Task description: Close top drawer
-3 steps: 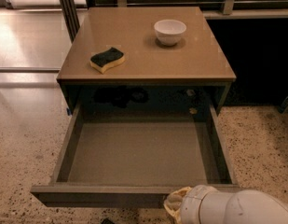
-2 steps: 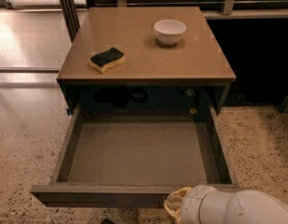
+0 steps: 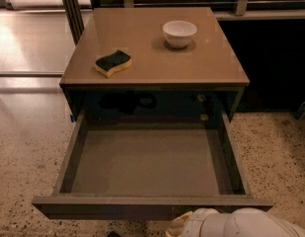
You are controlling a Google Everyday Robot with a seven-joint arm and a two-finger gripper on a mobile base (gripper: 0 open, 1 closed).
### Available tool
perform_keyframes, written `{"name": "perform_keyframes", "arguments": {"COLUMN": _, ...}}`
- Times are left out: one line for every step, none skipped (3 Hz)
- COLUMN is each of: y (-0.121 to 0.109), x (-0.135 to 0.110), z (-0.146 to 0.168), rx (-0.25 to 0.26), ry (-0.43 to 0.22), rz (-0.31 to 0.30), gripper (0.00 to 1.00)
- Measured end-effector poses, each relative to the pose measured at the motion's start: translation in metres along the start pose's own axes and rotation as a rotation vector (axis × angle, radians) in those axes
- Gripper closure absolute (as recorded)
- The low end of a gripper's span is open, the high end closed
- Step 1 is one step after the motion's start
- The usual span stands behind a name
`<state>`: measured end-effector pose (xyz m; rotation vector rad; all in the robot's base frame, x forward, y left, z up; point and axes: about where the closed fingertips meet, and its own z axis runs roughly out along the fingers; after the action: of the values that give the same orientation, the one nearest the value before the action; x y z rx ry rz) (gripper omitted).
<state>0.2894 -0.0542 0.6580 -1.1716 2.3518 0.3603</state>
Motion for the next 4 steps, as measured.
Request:
{"name": "perform_keyframes", "arguments": {"y": 0.006, "x": 0.013, "z": 0.02, "rx": 0.01, "ry": 0.045, "rz": -0.011, "gripper": 1.0}}
{"name": "perform_keyframes", "arguments": {"y": -0.019, "x": 0.023, "z": 0.024, "rx": 0.155, "ry": 0.047, "rz": -0.064, "gripper": 1.0}}
{"name": "perform_keyframes", "arguments": {"y": -0.054, "x": 0.03, "z": -0.009, "rx": 0.35, "ry": -0.01, "rz": -0.046, "gripper": 1.0}}
{"name": "perform_keyframes", "arguments": {"y": -0.078, "x": 0.041, "z": -0.049, "rx": 0.506, "ry": -0.055, "rz": 0.025, "gripper": 1.0}}
